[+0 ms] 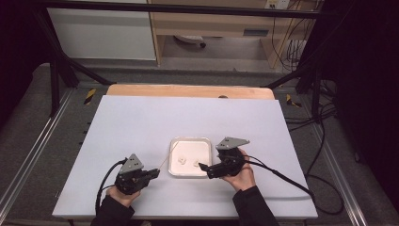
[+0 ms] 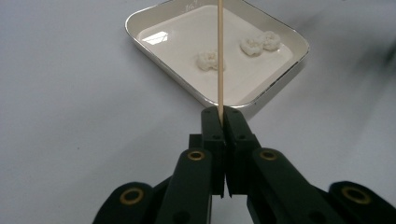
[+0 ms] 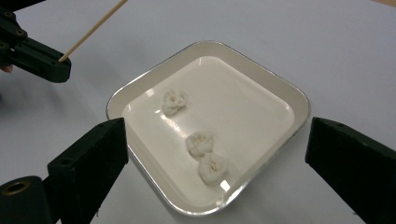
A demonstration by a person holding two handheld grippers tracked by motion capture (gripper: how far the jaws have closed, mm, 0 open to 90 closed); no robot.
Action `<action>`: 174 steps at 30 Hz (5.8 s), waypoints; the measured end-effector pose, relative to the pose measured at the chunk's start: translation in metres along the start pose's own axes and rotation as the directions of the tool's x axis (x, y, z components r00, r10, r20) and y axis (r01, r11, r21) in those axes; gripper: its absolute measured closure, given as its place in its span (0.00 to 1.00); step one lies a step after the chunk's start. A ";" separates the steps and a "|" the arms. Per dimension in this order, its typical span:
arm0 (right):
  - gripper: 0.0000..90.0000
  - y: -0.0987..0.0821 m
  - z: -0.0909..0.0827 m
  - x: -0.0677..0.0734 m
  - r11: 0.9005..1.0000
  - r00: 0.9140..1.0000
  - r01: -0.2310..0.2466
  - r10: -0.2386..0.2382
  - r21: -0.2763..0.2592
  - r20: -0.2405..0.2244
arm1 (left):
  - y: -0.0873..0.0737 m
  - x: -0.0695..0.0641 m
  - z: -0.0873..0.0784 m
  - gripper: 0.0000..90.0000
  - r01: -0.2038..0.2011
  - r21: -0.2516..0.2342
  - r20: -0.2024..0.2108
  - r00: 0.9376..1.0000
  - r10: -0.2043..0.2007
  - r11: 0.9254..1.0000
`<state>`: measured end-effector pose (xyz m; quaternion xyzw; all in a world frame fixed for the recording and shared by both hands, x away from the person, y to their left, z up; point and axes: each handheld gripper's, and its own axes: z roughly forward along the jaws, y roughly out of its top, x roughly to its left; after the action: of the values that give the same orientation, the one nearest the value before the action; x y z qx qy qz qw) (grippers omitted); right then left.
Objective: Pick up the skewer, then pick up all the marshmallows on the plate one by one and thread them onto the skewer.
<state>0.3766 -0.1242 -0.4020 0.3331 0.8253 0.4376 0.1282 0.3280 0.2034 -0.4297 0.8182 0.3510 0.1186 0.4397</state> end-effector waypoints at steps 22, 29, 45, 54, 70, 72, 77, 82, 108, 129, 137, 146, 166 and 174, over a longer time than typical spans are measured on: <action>0.09 0.018 0.065 0.016 0.997 0.999 -0.045 0.044 0.060 0.008 | -0.002 0.003 -0.001 0.98 0.024 -0.035 -0.014 1.000 -0.025 0.999; 0.25 0.020 0.084 0.022 0.995 0.999 -0.040 0.041 0.089 -0.020 | -0.002 0.002 -0.001 0.98 0.019 -0.034 -0.027 0.999 -0.020 0.999; 0.59 0.009 0.099 0.026 0.984 0.992 0.124 -0.118 0.127 -0.049 | -0.003 0.000 0.001 0.98 0.032 -0.038 -0.037 0.999 -0.033 0.999; 0.76 0.008 0.098 0.029 0.983 0.990 0.142 -0.138 0.117 -0.041 | -0.003 -0.003 0.003 0.98 0.027 -0.034 -0.037 0.999 -0.028 0.999; 0.76 0.033 0.052 0.009 0.996 0.981 -0.085 0.085 0.005 -0.173 | -0.002 -0.009 -0.002 0.98 0.008 -0.077 -0.038 0.999 -0.011 0.997; 0.76 0.034 0.044 0.005 0.993 0.974 -0.120 0.114 -0.018 -0.195 | -0.002 -0.011 -0.002 0.98 0.005 -0.083 -0.036 0.999 -0.008 0.997; 0.78 0.036 0.026 -0.006 0.979 0.953 -0.194 0.172 -0.066 -0.250 | -0.002 -0.015 -0.002 0.98 -0.005 -0.088 -0.029 1.000 0.003 0.996; 0.79 0.038 0.013 -0.012 0.965 0.941 -0.237 0.199 -0.113 -0.275 | -0.001 -0.020 -0.002 0.98 -0.023 -0.099 -0.022 1.000 0.021 0.995; 0.81 0.044 0.008 -0.014 0.914 0.858 -0.367 0.260 -0.174 -0.442 | 0.000 -0.034 0.002 0.98 -0.074 -0.107 -0.002 0.997 0.074 0.991; 0.86 0.033 0.020 -0.003 0.917 0.845 -0.368 0.260 -0.155 -0.468 | -0.002 -0.035 0.004 0.98 -0.082 -0.094 -0.011 0.997 0.081 0.992; 0.86 0.023 0.033 0.008 0.933 0.832 -0.345 0.255 -0.099 -0.492 | 0.002 -0.036 0.003 0.98 -0.064 -0.121 -0.003 0.998 0.064 0.991; 0.86 0.014 0.043 0.016 0.938 0.845 -0.333 0.251 -0.099 -0.472 | 0.000 -0.037 0.011 0.98 -0.045 -0.089 -0.012 0.999 0.044 0.995; 0.59 0.013 0.041 0.029 0.967 0.886 -0.234 0.170 -0.099 -0.431 | 0.004 -0.034 0.015 0.98 -0.019 -0.117 -0.004 1.000 0.019 0.993; 0.33 0.021 0.025 0.018 0.989 0.953 -0.100 0.065 -0.106 -0.296 | 0.001 -0.030 0.010 0.98 0.004 -0.107 0.000 1.000 -0.005 0.994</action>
<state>0.3847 -0.0878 -0.3984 0.2909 0.7927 0.5357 0.0066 0.3119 0.1764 -0.4311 0.7927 0.3461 0.1363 0.4830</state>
